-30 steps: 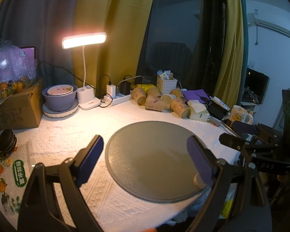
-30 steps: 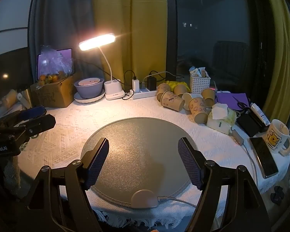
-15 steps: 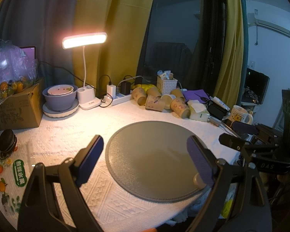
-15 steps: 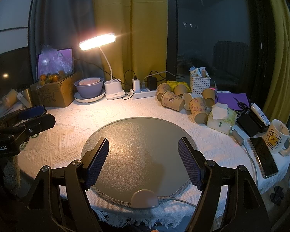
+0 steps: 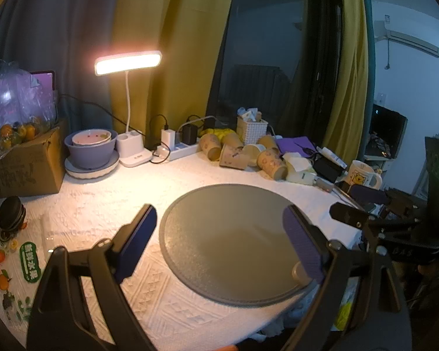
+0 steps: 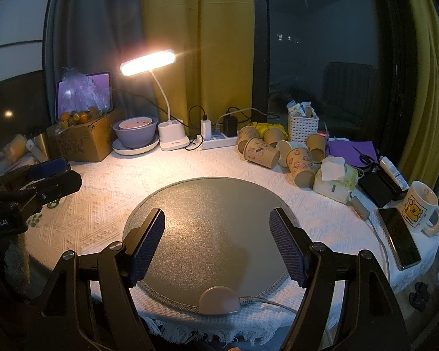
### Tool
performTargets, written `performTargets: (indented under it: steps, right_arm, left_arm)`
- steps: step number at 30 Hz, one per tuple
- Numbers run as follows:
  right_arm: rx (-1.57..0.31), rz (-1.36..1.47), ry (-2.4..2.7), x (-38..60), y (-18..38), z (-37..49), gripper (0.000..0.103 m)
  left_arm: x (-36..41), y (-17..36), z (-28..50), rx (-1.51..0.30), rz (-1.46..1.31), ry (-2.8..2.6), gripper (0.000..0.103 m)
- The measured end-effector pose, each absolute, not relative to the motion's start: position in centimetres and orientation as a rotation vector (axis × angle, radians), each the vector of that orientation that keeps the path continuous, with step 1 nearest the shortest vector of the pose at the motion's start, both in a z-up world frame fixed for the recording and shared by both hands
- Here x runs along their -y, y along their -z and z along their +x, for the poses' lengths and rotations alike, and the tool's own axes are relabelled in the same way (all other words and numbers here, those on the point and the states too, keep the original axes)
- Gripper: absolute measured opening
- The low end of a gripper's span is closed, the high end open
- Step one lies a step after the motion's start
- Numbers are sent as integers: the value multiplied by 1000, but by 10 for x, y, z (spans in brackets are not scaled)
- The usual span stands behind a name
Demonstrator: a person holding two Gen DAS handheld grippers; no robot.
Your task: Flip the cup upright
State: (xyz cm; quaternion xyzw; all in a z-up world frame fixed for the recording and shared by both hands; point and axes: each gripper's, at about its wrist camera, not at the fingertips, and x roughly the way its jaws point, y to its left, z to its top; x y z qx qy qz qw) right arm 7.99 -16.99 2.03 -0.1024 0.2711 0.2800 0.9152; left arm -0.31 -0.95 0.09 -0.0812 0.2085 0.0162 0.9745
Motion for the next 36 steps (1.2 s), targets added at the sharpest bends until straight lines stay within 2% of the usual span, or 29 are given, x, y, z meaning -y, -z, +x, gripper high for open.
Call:
performTargets:
  steps: [16,26,36]
  right_arm:
    - [-556,-236,-571,163,-21,85,77]
    - [-607,-237,-601,151,-9,120,77]
    - [-611,-223,-598,149,-11,161,77]
  left_arm:
    - [5,0,5,-487,-126,-34,89]
    - [0,21,46,-542,-129,-15,89]
    - [-4,15,93,-574,-146,7,89]
